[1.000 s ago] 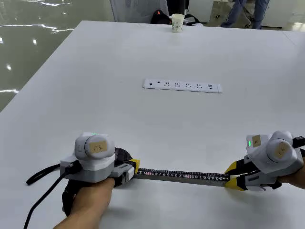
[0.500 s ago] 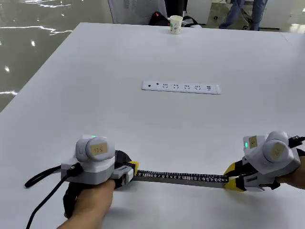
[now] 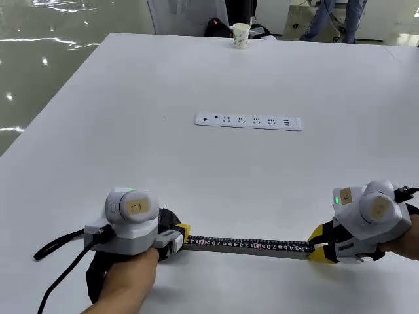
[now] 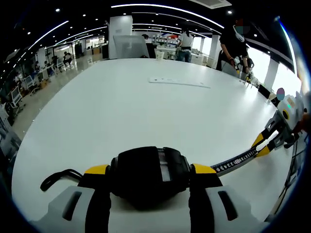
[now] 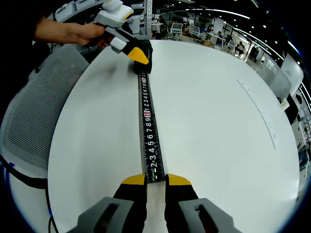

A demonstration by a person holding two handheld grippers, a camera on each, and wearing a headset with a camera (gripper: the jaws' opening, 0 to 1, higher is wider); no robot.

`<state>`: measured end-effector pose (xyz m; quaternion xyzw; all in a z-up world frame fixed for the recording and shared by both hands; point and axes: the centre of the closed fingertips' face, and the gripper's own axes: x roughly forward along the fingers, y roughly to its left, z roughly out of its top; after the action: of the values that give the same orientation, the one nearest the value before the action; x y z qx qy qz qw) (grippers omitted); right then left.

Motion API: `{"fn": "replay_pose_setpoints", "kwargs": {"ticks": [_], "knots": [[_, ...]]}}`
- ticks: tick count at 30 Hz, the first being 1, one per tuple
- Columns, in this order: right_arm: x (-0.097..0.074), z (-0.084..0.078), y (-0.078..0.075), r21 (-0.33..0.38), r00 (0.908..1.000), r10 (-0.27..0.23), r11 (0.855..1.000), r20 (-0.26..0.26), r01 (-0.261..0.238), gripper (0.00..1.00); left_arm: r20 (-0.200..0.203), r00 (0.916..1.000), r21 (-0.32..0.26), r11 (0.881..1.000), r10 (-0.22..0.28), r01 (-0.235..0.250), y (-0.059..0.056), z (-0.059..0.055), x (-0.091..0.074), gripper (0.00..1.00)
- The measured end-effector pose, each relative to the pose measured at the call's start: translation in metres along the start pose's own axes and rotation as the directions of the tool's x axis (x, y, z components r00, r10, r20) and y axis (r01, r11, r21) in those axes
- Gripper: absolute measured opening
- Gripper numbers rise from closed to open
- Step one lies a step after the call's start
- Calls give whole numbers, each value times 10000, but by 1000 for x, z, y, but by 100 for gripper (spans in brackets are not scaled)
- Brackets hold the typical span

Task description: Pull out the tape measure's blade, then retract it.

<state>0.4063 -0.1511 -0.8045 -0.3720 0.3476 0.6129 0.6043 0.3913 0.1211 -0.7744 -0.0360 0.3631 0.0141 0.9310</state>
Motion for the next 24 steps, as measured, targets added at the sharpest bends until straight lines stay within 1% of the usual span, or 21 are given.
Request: {"fn": "replay_pose_setpoints", "kwargs": {"ticks": [3, 9, 24], "knots": [[0, 0, 0, -19, 10000, 1, 10000, -3, -1, 9, 14, 10000, 92, 10000, 3, -3, 0, 0, 0, 60], [1, 0, 0, -35, 10000, 5, 10000, -24, -5, 9, 40, 9999, 94, 9999, 123, -124, 0, 0, -1, 58], [2, 1, -1, 28, 10000, -4, 10000, -80, 4, 9, 80, 10000, 189, 9998, 53, -54, 3, 0, -1, 57]]}}
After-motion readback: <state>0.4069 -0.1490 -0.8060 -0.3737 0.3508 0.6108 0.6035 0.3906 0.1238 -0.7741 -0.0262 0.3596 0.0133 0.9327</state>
